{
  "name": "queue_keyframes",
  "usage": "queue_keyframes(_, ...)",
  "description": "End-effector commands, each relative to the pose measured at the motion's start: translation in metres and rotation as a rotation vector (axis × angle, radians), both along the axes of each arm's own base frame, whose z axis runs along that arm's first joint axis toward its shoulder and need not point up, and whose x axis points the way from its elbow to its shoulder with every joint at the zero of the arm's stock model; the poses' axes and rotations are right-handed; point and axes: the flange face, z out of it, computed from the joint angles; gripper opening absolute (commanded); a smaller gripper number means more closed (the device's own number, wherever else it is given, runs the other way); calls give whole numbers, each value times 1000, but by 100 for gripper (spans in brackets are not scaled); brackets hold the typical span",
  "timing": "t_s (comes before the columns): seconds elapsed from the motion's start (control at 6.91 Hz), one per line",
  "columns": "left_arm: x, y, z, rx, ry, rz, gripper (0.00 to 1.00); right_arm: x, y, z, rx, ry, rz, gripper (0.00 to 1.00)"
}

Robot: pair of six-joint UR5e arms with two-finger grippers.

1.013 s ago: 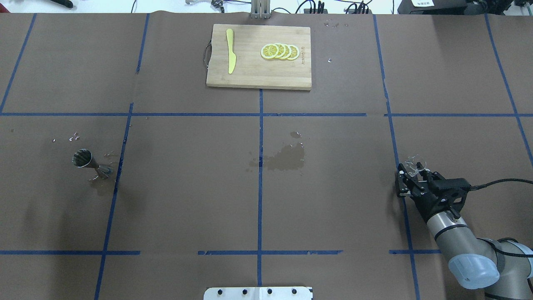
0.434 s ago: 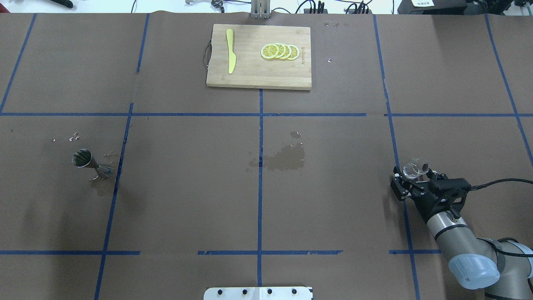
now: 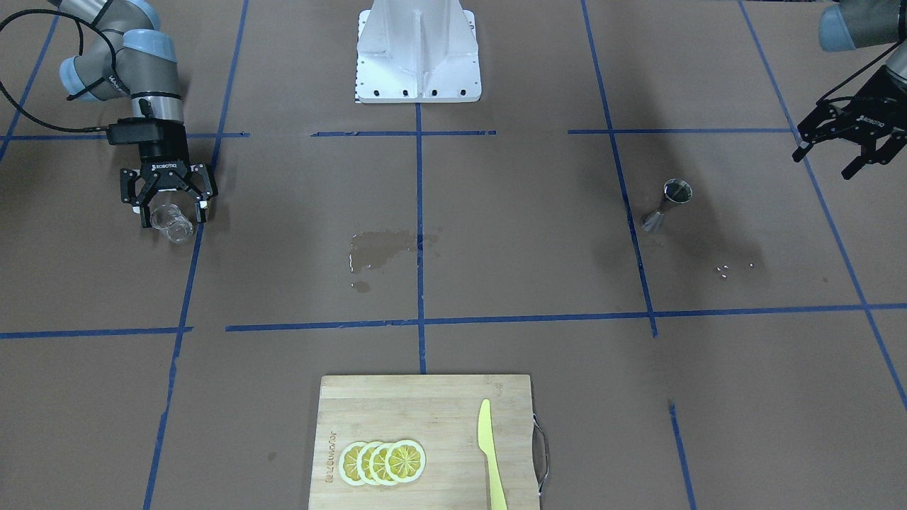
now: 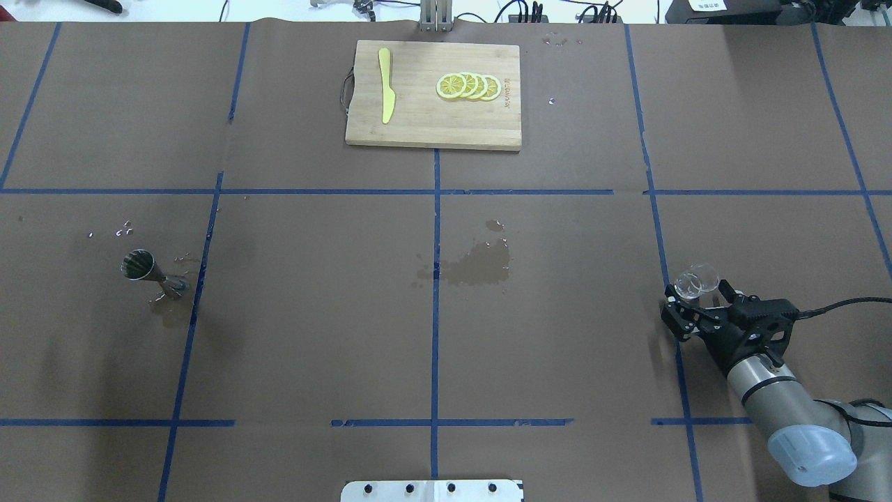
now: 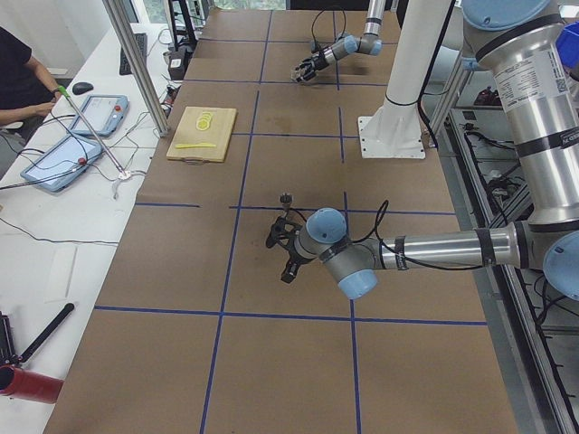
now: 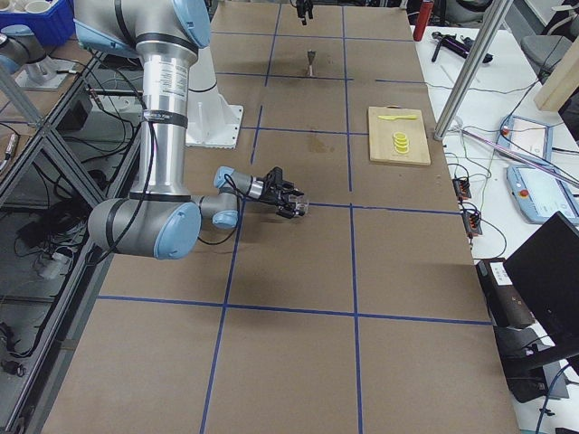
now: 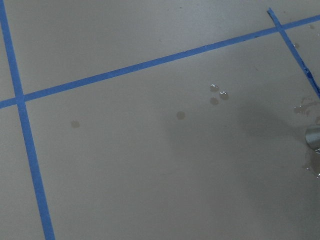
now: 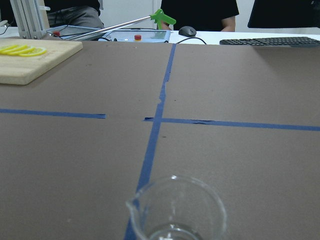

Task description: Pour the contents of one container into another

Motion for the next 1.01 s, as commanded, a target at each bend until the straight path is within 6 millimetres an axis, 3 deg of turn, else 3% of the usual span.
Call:
queue_keyframes(0.0,0,0,0,-1,0,0,100,27,10,-8,-31,-68,-83,100)
queue_keyframes(0.43,0,0,1,-2,-1,0,100,60,27,-12,-119,-74,-226,100)
queue_keyframes(0.58,0,0,4,-6,-3,0,100,78,31,0,-162,-47,-266,100)
queue_keyframes(0.72,-1,1,9,-14,-9,-1,100,88,29,6,-204,-41,-299,100)
queue_keyframes(0.87,-3,5,14,-17,-18,2,100,122,9,18,-320,-61,-356,100)
